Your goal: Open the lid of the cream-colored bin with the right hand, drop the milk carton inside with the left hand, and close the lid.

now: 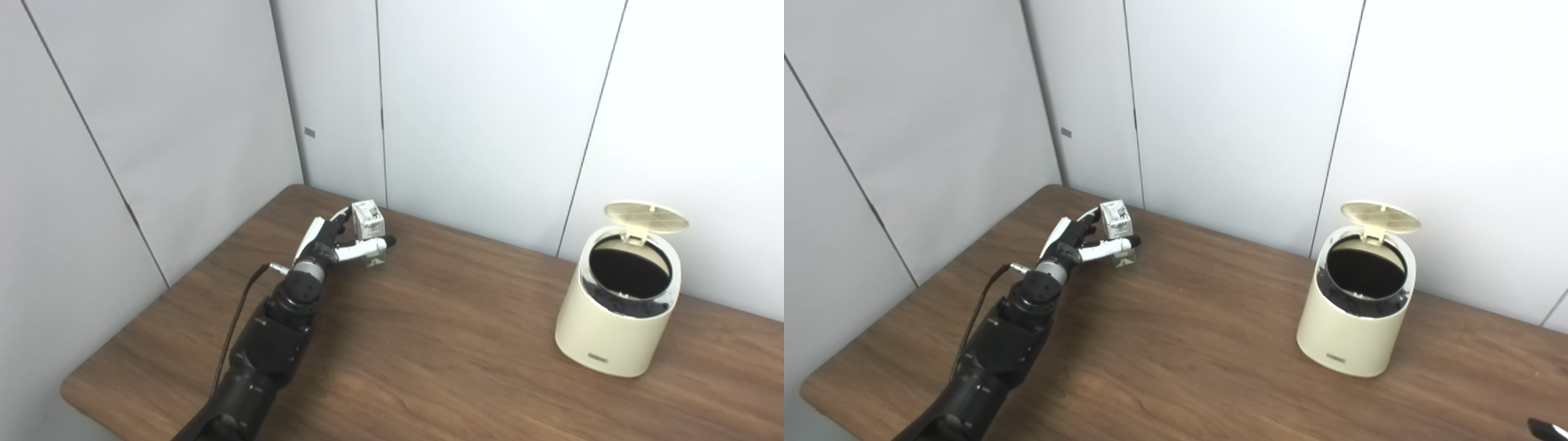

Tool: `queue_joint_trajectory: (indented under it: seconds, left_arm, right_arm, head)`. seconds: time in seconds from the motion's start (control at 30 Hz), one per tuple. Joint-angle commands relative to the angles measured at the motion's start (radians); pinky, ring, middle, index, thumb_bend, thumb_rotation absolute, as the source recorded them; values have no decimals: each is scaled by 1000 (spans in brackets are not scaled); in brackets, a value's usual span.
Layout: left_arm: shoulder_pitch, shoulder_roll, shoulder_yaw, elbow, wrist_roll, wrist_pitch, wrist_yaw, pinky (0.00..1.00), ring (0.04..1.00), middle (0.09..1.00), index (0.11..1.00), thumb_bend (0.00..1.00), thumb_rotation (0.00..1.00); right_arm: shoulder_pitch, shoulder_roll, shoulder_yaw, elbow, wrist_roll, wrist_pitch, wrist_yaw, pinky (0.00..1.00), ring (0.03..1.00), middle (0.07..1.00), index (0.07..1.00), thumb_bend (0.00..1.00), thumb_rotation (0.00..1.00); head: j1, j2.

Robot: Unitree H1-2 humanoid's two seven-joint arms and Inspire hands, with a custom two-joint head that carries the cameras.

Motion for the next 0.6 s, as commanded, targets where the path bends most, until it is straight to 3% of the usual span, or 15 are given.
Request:
queue_joint_trajectory:
  seconds: [0.0,0.2,0.33,0.57]
  left_arm:
    - [-19,13,-10,30,-9,11,-37,899,979,996,996,1000,406]
    - [-26,14,-10,58,-16,1,-55,909,964,975,994,1000,399]
    - [-31,15,-21,73,-3,1,-54,859,918,935,952,1000,389]
    - [-35,-7,-13,105,-8,-61,-29,748,821,831,865,1000,323]
  right_arm:
    - [-2,-17,-4,-35,4,-9,2,405,713,772,743,560,865]
    - [9,-22,-5,-45,11,-13,10,424,727,782,754,518,842]
    - [14,-27,-7,-43,9,-27,11,439,733,784,759,507,826]
    - [27,-34,-5,-71,-4,3,21,445,743,795,771,470,810]
  head:
    - [-4,2]
    - [-20,8]
    - [-27,12]
    - [-34,19]
